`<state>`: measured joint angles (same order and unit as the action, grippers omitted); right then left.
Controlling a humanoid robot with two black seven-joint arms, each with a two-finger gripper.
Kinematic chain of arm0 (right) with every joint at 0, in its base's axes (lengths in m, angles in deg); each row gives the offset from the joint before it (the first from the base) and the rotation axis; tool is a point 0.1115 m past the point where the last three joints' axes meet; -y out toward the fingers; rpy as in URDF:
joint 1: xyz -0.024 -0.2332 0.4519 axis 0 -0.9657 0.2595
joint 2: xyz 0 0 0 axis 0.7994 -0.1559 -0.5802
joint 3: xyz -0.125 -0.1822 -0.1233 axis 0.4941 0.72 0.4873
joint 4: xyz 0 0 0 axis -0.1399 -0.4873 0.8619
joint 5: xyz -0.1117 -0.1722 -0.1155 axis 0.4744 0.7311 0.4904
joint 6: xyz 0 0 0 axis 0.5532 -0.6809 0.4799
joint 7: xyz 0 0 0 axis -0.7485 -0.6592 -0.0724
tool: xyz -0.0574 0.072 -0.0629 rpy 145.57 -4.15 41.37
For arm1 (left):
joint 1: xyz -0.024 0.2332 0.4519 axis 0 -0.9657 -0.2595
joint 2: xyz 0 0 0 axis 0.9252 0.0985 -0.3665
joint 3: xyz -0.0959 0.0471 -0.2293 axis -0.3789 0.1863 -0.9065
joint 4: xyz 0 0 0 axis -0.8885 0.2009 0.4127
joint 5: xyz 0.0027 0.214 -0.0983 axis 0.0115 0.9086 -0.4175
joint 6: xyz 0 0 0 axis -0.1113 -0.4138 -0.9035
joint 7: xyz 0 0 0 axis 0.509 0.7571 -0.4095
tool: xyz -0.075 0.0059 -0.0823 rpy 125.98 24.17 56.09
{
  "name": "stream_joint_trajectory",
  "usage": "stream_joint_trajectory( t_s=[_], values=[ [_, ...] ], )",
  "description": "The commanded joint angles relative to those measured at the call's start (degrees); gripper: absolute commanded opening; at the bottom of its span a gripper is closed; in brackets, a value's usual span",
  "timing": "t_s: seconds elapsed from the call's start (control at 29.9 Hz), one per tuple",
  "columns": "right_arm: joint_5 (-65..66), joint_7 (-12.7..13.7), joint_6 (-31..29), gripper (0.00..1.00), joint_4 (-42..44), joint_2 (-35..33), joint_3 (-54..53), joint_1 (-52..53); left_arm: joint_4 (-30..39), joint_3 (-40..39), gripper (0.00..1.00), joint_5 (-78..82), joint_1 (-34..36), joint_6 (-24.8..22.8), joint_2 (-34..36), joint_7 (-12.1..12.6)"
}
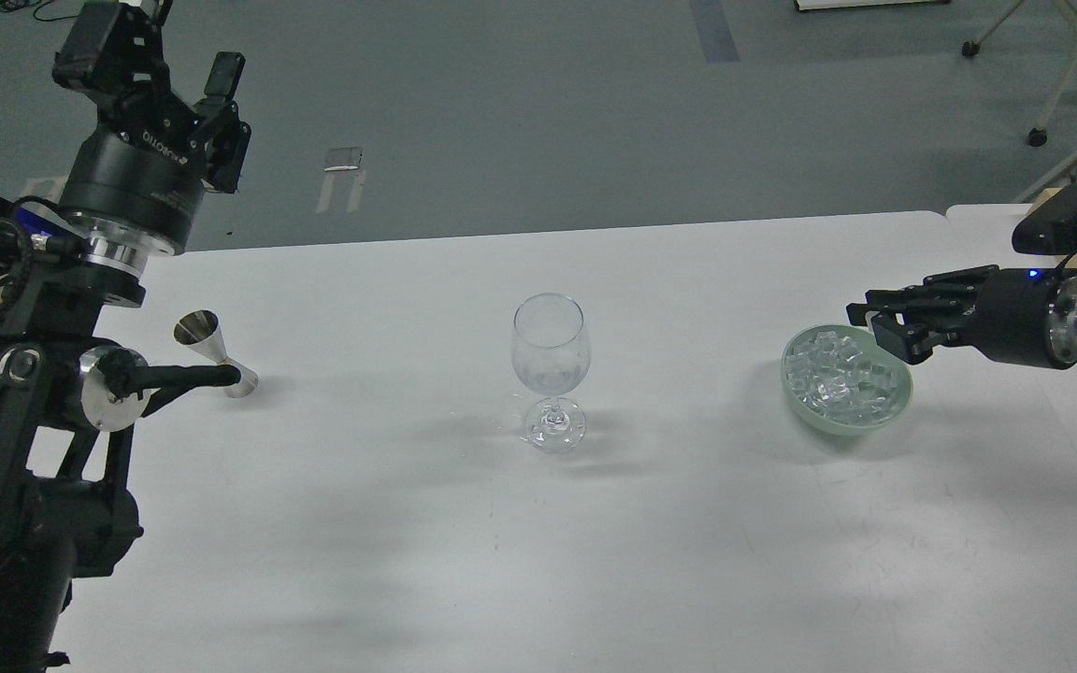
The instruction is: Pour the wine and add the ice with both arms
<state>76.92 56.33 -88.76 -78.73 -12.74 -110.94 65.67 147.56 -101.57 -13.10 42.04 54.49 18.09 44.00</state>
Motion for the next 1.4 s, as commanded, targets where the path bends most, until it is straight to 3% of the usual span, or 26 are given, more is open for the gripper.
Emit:
stream_joint_trajectory(
  t_s=[0.0,1.0,1.37],
  values=[
    [0.0,0.0,0.0,0.29,1.4,-0.1,-0.1,-0.5,0.3,0.0,0.8,0.0,0.0,0.0,-0.1,0.0],
    [0.0,0.0,0.0,0.3,8.7,5.3,-0.1,-4.1,2.3,-0.7,0.8,-0.3,0.2,0.0,0.4,-0.8],
    [0.0,0.0,0.0,0.37,12.2,9.4,-0.3,-3.7,2.2,-1.1,0.8,-0.3,0.3,0.0,0.4,-0.9]
  ],
)
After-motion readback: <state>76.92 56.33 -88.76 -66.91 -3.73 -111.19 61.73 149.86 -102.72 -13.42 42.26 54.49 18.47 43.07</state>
